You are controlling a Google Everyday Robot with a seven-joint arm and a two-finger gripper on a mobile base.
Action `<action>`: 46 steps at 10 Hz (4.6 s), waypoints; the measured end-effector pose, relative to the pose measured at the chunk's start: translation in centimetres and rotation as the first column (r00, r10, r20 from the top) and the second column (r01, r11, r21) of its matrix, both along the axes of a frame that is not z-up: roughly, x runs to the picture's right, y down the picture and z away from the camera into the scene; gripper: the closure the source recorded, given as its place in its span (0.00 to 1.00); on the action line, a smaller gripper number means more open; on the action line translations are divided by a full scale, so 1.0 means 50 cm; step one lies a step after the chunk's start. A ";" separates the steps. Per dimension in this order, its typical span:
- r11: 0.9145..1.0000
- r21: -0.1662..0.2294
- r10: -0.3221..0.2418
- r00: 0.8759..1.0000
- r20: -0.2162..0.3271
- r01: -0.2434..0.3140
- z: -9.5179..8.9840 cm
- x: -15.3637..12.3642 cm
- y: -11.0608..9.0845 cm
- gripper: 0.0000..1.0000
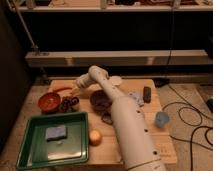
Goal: Place pepper in purple bowl
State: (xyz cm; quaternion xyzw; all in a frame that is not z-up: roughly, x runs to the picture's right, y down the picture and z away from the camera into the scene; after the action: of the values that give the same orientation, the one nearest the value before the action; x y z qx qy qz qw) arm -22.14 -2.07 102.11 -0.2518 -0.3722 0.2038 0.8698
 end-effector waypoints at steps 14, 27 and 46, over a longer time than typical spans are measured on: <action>1.000 0.014 0.010 1.000 -0.020 -0.010 0.015 -0.046 0.002 0.39; 1.000 -0.018 0.002 1.000 -0.002 -0.002 0.032 -0.045 0.002 0.50; 0.981 0.158 -0.106 0.994 -0.027 0.109 -0.116 0.046 -0.091 0.82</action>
State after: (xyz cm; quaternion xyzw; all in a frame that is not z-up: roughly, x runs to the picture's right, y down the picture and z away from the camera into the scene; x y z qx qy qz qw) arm -19.84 -6.60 96.31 -0.1994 -0.3653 0.1282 0.9002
